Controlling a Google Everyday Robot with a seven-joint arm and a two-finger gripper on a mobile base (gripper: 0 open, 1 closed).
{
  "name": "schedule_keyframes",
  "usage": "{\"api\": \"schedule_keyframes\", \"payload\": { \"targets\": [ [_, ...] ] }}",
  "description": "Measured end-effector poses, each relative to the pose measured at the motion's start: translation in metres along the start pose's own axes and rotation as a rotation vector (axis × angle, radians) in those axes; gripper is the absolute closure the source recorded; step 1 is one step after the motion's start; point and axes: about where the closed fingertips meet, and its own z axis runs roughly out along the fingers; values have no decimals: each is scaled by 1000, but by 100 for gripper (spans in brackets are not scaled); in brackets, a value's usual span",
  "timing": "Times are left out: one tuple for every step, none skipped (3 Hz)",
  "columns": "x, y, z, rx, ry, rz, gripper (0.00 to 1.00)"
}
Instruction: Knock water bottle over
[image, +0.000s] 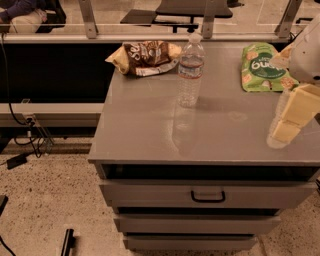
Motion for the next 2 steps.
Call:
{"api": "schedule_keyframes", "payload": {
  "targets": [
    [-5,-27,11,8,-69,10,0],
    [-10,-66,18,20,-203,32,0]
  ]
}}
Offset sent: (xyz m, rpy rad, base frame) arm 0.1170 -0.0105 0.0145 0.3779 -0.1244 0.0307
